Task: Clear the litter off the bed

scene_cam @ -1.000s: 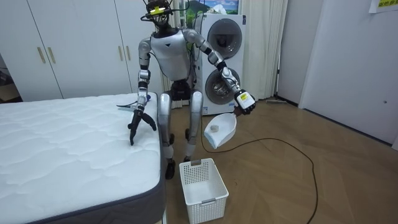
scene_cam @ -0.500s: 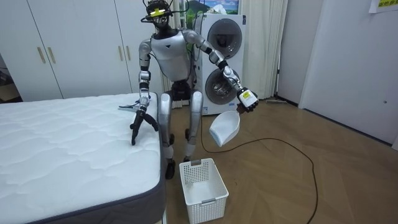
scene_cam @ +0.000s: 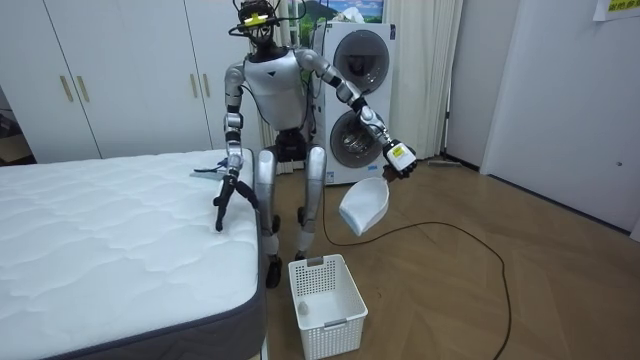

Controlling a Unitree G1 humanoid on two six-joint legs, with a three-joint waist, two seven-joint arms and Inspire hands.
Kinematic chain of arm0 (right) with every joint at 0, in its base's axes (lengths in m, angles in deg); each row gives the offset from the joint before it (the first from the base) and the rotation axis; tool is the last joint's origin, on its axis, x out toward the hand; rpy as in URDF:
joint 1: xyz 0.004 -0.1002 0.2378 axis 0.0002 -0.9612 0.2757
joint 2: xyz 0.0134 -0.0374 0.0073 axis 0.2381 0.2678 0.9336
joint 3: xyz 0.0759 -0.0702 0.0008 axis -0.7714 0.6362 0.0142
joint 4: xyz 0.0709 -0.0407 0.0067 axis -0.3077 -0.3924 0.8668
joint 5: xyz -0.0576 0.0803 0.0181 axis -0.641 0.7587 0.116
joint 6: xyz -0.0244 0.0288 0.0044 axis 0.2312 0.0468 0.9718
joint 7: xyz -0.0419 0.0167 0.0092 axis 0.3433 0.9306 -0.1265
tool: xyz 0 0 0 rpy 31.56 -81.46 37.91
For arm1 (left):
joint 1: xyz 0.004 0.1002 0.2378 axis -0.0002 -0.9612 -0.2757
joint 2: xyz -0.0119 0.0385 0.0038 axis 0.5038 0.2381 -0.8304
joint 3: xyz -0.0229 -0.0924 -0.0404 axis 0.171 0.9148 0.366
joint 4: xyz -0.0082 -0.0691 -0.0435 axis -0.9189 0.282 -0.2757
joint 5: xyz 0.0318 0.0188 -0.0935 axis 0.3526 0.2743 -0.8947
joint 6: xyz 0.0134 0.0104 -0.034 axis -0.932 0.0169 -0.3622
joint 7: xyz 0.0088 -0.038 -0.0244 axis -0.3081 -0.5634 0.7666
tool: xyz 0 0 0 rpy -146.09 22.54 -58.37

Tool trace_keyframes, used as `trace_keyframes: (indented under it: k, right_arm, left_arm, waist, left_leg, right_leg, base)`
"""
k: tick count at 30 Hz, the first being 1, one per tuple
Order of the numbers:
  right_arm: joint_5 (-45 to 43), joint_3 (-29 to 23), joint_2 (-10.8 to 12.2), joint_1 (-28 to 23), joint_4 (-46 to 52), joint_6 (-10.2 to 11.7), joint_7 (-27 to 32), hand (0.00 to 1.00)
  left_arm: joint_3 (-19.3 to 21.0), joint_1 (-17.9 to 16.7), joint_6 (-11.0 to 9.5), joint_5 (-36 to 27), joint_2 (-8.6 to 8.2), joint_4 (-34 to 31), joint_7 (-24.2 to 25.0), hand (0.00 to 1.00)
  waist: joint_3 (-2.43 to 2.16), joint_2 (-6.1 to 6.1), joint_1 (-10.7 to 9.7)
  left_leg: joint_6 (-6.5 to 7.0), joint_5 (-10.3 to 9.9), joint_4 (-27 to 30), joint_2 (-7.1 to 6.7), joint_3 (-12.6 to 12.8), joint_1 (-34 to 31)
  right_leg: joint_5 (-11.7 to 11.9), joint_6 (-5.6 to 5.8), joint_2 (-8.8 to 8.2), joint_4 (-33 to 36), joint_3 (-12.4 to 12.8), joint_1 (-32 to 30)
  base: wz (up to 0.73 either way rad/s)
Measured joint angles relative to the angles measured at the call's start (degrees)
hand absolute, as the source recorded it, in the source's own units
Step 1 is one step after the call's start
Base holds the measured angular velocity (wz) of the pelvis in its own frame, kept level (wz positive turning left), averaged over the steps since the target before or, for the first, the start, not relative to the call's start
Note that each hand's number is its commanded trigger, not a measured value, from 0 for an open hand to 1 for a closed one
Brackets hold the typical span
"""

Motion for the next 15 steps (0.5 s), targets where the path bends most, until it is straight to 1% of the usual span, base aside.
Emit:
trace_keyframes:
  k: [3,5,6,8,9,10,12,13,14,15]
  right_arm:
    - [0.9,0.9,0.0,-0.1,-0.4,0.0,-0.1,0.0]
    - [1.3,0.8,-0.1,-0.3,-0.5,0.0,-0.1,0.0]
    - [1.5,0.7,-0.2,-0.3,-0.5,0.0,-0.2,0.0]
    - [1.8,0.6,-0.3,-0.5,-0.5,0.0,-0.5,0.0]
    - [1.9,0.6,-0.3,-0.6,-0.5,0.0,-0.9,0.0]
    - [1.9,0.6,-0.3,-0.7,-0.5,0.0,-1.1,0.0]
    - [2.2,0.6,-0.3,-1.5,-0.5,0.0,-2.1,0.0]
    - [2.4,0.6,-0.3,-1.6,-0.5,0.0,-2.4,0.0]
    - [2.5,0.6,-0.3,-2.2,-0.5,0.1,-2.9,0.0]
    - [2.6,0.6,-0.1,-2.7,-0.6,0.1,-3.4,0.0]
  left_arm:
    - [-0.5,0.0,-0.1,-0.4,0.05,-0.1,-0.1,1.0]
    - [-0.5,0.0,-0.2,-2.2,0.06,-0.2,-0.8,1.0]
    - [-0.4,0.1,-0.4,-3.3,0.03,-0.5,-1.3,1.0]
    - [-0.4,0.1,-1.1,-3.5,0.03,-1.5,-1.5,1.0]
    - [-0.4,0.0,-1.6,-3.5,-0.01,-2.2,-1.6,1.0]
    - [-0.4,-0.2,-1.7,-3.6,-0.05,-2.7,-1.7,1.0]
    - [-0.3,-0.6,-2.6,-4.6,-0.19,-5.0,-2.1,1.0]
    - [-0.3,-0.6,-2.7,-4.7,-0.2,-5.9,-2.1,1.0]
    - [-0.3,-0.6,-3.0,-4.9,-0.41,-7.8,-2.1,1.0]
    - [-0.3,-0.8,-3.2,-5.0,-0.95,-9.5,-2.2,1.0]
  waist:
    - [0.01,0.0,0.0]
    - [-0.02,-0.05,-0.1]
    - [-0.08,-0.3,-0.1]
    - [-0.15,-0.5,0.0]
    - [-0.15,-0.82,0.1]
    - [-0.1,-0.95,0.2]
    - [-0.19,-1.68,0.3]
    - [-0.19,-1.86,0.2]
    - [-0.24,-2.36,0.3]
    - [-0.18,-2.76,0.5]
  left_leg:
    - [0.14,0.0,0.2,0.07,-0.4,0.0]
    - [0.39,0.0,0.3,0.2,-0.8,0.1]
    - [0.4,0.0,0.3,0.19,-0.9,0.1]
    - [0.42,0.0,0.3,0.18,-1.0,0.2]
    - [0.53,0.0,0.3,0.17,-1.0,0.6]
    - [0.55,0.0,0.3,0.17,-1.0,0.9]
    - [0.55,0.0,0.0,0.2,-1.4,2.0]
    - [0.54,0.0,-0.1,0.21,-1.5,2.3]
    - [0.53,0.0,-0.2,0.24,-1.6,2.9]
    - [0.57,0.0,-0.5,0.25,-1.7,4.2]
  right_leg:
    - [0.0,-0.01,0.2,-0.3,-0.1,0.4]
    - [0.1,-0.04,0.46,-0.9,-0.3,0.9]
    - [0.1,-0.04,0.43,-0.9,-0.4,0.9]
    - [0.1,-0.02,0.44,-0.9,-0.4,1.0]
    - [0.1,0.0,0.44,-1.0,-0.3,1.3]
    - [0.1,0.0,0.44,-1.1,-0.3,1.6]
    - [0.0,0.03,0.53,-1.6,-0.5,2.9]
    - [0.0,0.02,0.55,-1.8,-0.6,3.3]
    - [0.0,0.05,0.57,-2.0,-0.7,4.0]
    - [0.0,0.09,0.59,-2.4,-0.8,5.3]
  base:
    - [0.05]
    - [0.07]
    - [0.05]
    - [0.02]
    - [0.0]
    - [0.0]
    - [0.04]
    - [0.07]
    - [0.04]
    - [0.0]
